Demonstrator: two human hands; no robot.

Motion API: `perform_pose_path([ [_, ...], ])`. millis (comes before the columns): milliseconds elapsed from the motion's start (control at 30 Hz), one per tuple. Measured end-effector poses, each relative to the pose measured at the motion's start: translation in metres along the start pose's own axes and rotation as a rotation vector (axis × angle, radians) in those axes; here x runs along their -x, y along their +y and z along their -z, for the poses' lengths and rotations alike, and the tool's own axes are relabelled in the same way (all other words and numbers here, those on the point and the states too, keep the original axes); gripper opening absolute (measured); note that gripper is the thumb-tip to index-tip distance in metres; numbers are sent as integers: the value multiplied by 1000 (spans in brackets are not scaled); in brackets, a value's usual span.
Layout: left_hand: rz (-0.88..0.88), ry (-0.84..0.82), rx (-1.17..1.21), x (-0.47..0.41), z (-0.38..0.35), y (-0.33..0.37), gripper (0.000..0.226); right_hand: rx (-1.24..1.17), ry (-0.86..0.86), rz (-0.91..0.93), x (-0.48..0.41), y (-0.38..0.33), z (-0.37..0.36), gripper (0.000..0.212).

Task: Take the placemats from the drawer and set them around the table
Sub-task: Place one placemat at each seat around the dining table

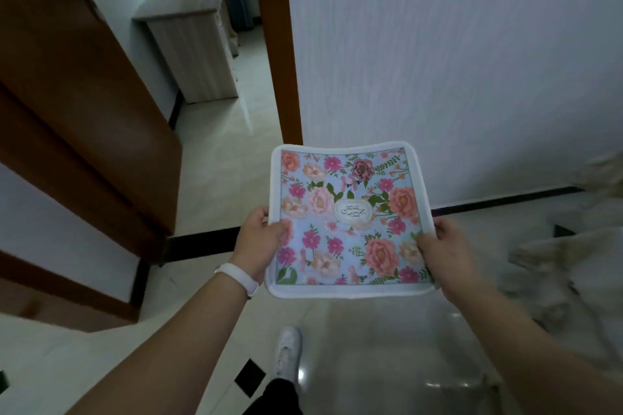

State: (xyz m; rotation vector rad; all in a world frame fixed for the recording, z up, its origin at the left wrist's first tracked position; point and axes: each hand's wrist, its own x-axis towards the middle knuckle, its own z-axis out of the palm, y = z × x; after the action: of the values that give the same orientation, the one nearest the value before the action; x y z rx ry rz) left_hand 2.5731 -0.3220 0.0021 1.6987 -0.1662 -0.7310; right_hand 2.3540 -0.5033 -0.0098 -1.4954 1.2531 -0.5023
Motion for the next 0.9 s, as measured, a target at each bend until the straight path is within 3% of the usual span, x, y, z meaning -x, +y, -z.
perform_pose_path([
  [267, 14, -231, -6, -126, -26, 48, 8, -49, 203, -90, -51, -47, -31, 12],
  [400, -5, -377, -12, -177, -56, 78, 11, -97, 386, -111, -63, -67, -36, 15],
  [600, -37, -601, -154, -206, -118, 94, 14, -87, 558, -186, -59, -62, -14, 22],
  [900, -84, -732, -218, -229, -217, 109, 13, -123, 695, -255, -105, -53, 35, 19],
])
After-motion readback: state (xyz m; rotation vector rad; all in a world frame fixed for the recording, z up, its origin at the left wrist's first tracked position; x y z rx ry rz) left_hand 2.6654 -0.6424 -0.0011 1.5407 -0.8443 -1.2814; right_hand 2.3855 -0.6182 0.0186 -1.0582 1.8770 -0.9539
